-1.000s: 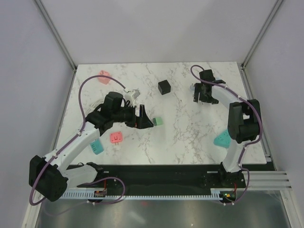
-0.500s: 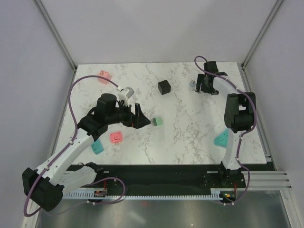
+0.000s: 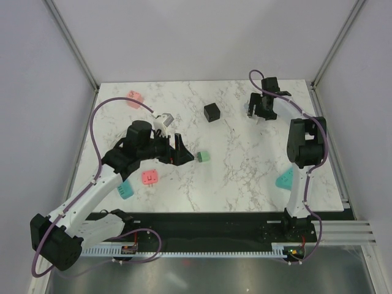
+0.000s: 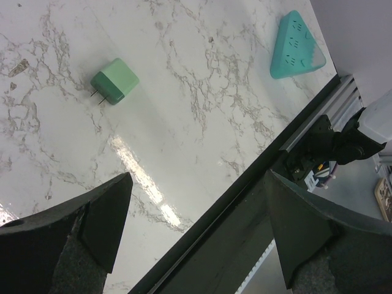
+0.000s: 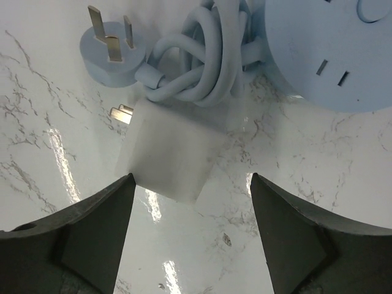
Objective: Insert the plug
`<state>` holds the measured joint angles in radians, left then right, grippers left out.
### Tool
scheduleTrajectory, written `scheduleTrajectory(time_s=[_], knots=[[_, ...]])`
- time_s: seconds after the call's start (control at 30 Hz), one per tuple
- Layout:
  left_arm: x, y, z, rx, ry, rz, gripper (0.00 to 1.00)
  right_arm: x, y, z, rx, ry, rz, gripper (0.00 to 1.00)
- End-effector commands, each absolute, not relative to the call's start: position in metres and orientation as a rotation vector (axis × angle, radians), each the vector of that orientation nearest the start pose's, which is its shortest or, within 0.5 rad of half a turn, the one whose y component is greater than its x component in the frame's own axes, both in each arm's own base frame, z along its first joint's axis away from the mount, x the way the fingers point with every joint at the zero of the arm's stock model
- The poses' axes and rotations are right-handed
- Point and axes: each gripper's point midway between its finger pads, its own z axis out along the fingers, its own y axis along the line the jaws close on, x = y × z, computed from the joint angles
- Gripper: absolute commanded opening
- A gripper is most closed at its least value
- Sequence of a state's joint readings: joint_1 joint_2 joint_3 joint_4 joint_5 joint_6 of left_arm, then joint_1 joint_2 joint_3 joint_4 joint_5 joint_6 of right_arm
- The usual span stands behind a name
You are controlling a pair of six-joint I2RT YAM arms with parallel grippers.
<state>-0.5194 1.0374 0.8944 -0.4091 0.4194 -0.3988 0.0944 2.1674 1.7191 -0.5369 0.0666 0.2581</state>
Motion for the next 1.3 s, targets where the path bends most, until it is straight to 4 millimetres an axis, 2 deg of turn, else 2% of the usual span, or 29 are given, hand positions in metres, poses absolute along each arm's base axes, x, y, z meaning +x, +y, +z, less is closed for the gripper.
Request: scheduleTrajectory(time_s=[0.0, 0.2, 0.27, 0.3, 0.37, 0.4, 0.43, 0.5, 0.63, 0.7, 0.87, 1.03, 1.17, 1.23, 1.27], knots=[[0.233, -0.229, 0.218, 0.422, 2.148, -0.946, 0.95, 0.53, 0.06, 0.047, 0.244, 2.526, 0.13, 0.84], [0.23, -0.23, 0.215, 0.432, 2.156, -0.96, 0.95, 0.531, 0.072, 0.05, 0.388, 2.505, 0.236, 0.86], [0.23, -0.232, 0.217, 0.436, 2.153, -0.967, 0.95, 0.531, 0.076, 0.056, 0.506, 2.475, 0.27, 0.86], [0.229, -0.232, 0.218, 0.441, 2.152, -0.975, 0.95, 0.528, 0.075, 0.053, 0.558, 2.474, 0.274, 0.86], [0.229, -0.233, 0.218, 0.443, 2.15, -0.978, 0.95, 0.534, 0.081, 0.069, 0.655, 2.394, 0.34, 0.86], [0.229, -0.233, 0.219, 0.444, 2.147, -0.979, 0.95, 0.529, 0.082, 0.066, 0.691, 2.386, 0.342, 0.86], [0.229, -0.232, 0.217, 0.443, 2.151, -0.976, 0.95, 0.533, 0.086, 0.079, 0.701, 2.342, 0.372, 0.86], [0.228, -0.233, 0.218, 0.45, 2.147, -0.981, 0.95, 0.534, 0.083, 0.083, 0.784, 2.297, 0.344, 0.86], [0.226, -0.231, 0.22, 0.452, 2.137, -0.982, 0.95, 0.539, 0.072, 0.073, 0.88, 2.254, 0.257, 0.85], [0.226, -0.23, 0.222, 0.45, 2.127, -0.975, 0.95, 0.543, 0.074, 0.071, 0.872, 2.253, 0.249, 0.85], [0.226, -0.229, 0.223, 0.446, 2.122, -0.971, 0.95, 0.544, 0.069, 0.048, 0.865, 2.288, 0.18, 0.84], [0.226, -0.23, 0.222, 0.433, 2.132, -0.975, 0.95, 0.537, 0.067, 0.046, 0.766, 2.332, 0.127, 0.72], [0.225, -0.231, 0.225, 0.422, 2.132, -0.991, 0.95, 0.525, 0.071, 0.046, 0.58, 2.394, 0.082, 0.62], [0.228, -0.231, 0.231, 0.409, 2.12, -0.984, 0.94, 0.514, 0.08, 0.053, 0.495, 2.422, 0.101, 0.57], [0.229, -0.232, 0.234, 0.417, 2.103, -0.987, 0.94, 0.499, 0.082, 0.046, 0.438, 2.465, 0.086, 0.56]])
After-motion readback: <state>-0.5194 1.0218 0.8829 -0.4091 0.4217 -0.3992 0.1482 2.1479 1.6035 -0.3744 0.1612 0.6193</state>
